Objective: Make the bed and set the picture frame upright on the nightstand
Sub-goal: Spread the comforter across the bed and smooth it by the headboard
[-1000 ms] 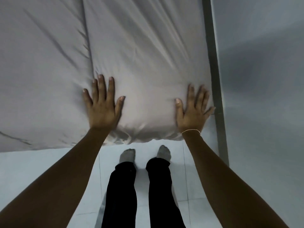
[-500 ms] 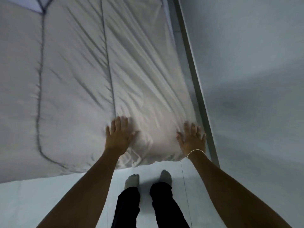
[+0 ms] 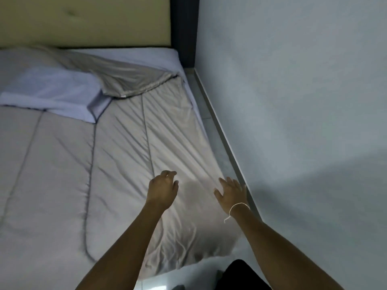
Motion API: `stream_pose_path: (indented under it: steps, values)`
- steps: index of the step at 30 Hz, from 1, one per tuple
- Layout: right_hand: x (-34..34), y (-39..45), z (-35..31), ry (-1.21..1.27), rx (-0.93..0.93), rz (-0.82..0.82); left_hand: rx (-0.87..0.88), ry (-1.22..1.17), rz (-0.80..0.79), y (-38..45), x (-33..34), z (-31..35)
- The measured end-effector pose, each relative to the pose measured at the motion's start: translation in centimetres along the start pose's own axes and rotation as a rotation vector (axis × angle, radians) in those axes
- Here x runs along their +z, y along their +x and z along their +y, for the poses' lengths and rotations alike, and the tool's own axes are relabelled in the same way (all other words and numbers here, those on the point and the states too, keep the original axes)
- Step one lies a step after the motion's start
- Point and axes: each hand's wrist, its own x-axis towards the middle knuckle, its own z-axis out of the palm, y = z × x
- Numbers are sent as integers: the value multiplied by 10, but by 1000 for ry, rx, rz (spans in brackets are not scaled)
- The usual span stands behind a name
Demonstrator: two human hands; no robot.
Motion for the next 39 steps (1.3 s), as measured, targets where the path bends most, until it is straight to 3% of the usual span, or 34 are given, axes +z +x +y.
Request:
stream_pose_path:
  steps: [7,17,23,32,39]
  values:
    - [-47,47,26,31,-94,-5,-22,46,65,54,-7,52]
    - [-110,137,118,24,-241,-40,-308,56,12,120,37,149]
    - [-143,184,156,54,-311,-38,-348,46,37,156,53,198]
    - [-172,246,161,53,-342,-80,-392,67,61,219,33,208]
    - [-195,344,141,9,-378,-81,-409,42,157,313,13,189]
